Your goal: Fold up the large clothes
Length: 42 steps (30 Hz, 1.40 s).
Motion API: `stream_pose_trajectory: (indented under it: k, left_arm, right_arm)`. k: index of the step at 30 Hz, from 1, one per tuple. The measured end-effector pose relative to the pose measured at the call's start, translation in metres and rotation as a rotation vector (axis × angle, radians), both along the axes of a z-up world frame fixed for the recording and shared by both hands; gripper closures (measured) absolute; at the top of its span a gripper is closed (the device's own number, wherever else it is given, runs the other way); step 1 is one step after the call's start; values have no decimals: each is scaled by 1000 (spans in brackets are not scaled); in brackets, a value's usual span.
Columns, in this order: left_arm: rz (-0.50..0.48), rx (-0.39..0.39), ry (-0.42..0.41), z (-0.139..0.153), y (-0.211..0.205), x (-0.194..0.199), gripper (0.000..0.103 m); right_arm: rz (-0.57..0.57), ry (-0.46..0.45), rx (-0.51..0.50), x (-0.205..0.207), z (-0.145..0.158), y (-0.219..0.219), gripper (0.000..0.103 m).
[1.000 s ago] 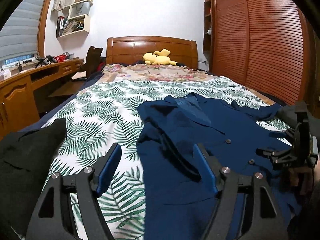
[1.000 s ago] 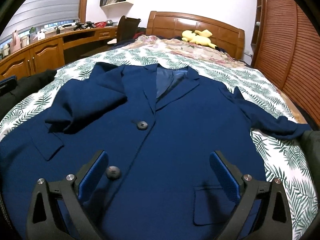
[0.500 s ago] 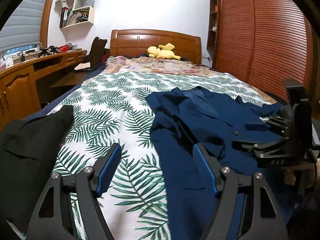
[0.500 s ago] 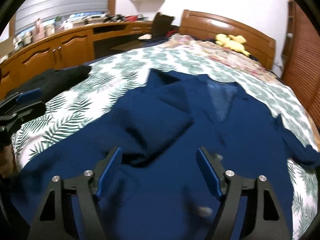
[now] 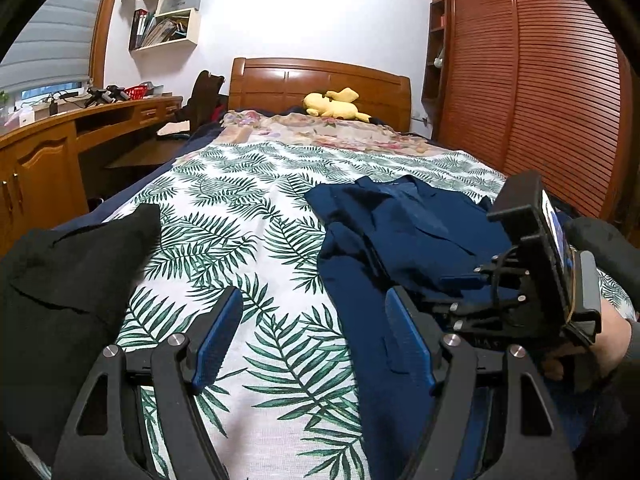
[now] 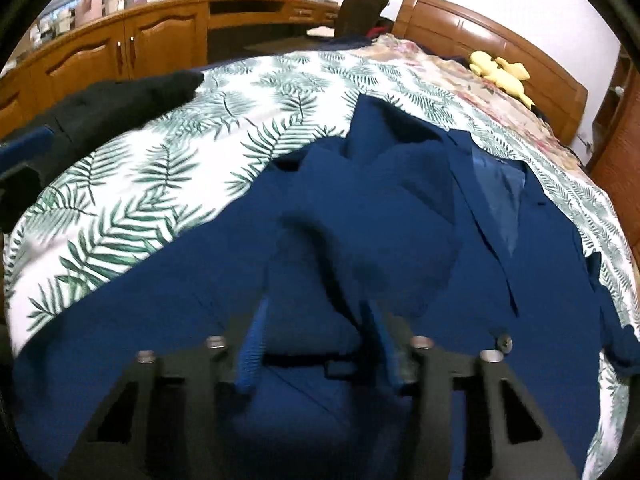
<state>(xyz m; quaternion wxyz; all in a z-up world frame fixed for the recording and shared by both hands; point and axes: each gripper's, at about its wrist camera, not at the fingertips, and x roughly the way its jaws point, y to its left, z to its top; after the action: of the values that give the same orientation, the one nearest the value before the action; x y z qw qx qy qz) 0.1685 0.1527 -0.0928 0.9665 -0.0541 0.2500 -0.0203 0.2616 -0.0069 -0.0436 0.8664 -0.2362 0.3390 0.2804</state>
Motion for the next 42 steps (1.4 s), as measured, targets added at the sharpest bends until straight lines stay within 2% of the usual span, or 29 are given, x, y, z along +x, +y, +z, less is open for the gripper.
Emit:
stream_pose_trajectory:
  k: [5,9,13,19,22,26,34,39,42]
  left_arm:
    - [-9,6,0,1,-6,3,28]
    - [-22,3,-5,4,-14,5,28]
    - [-60,-31,-19,13,-24,5,28]
    - [-104,-7,-52,27,-48,1,28]
    - [-117,5,-51,29,-56,2,28]
    - [-130,11,-42,28,-64,4,28]
    - [-155,13,-25,26,-80,11,28]
    - [-169,32,-13,23,-91,13,28]
    - [-176,32,-14,23,-94,12,28]
  right_arm:
    - [-24,-59,46,-4,17,-25,94]
    - [-75,-101,131,-18,39,-70,95]
    - [-97,-140,200,-43,57,-115,95]
    - [-174,-185,256,-80,62,-168,95]
    - [-221,-193,282,-102,63,-181,95]
    - [-297,-176,246,-115,52,-199,95]
    - [-357,-63,213,-121,19,-204,95]
    - [-345,-38,201,-129,20,-201,95]
    - [-330,-41,197,-131,30,-199,88]
